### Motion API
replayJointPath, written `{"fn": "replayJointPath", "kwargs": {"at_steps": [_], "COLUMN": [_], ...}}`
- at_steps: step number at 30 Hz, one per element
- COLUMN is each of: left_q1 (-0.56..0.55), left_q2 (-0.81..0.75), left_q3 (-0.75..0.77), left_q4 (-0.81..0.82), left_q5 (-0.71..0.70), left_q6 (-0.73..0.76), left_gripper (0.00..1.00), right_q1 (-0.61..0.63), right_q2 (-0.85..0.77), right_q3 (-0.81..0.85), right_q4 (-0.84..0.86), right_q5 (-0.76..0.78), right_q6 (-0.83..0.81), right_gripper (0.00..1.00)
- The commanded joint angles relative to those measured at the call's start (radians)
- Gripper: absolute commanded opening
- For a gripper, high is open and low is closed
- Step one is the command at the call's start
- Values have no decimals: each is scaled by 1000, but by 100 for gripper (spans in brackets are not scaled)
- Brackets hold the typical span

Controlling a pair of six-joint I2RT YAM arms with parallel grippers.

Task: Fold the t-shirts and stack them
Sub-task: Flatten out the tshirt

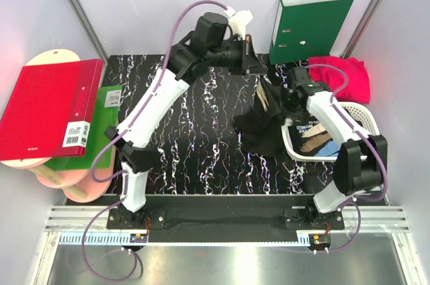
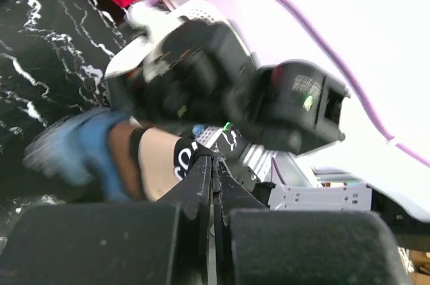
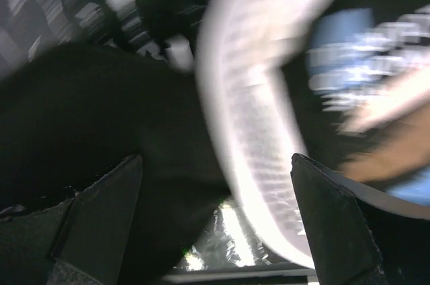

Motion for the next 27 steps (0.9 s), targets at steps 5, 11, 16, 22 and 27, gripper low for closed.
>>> {"fn": "replayJointPath", "kwargs": {"at_steps": [5, 11, 16, 22, 27], "left_q1": [184, 331, 346, 354, 388], "left_q2": [-375, -374, -210, -94, 20], "left_q3": [-396, -583, -513, -344, -235], "left_q4": [119, -2, -166, -263, -329], "left_q5": [-168, -283, -393, -605, -670], "left_q6": [15, 42, 76, 33, 21], "left_gripper": [0, 0, 0, 0, 1], "right_q1": [-204, -204, -203, -164, -65], "right_q2": [-146, -100, -45, 80, 162], "right_q3": [-35, -17, -12, 81, 164], "right_q4": [15, 41, 122, 77, 0], "right_q5": [183, 69, -195, -529, -618], "right_q6": [-2, 7, -2, -98, -151], "right_gripper": [100, 100, 98, 91, 91]}}
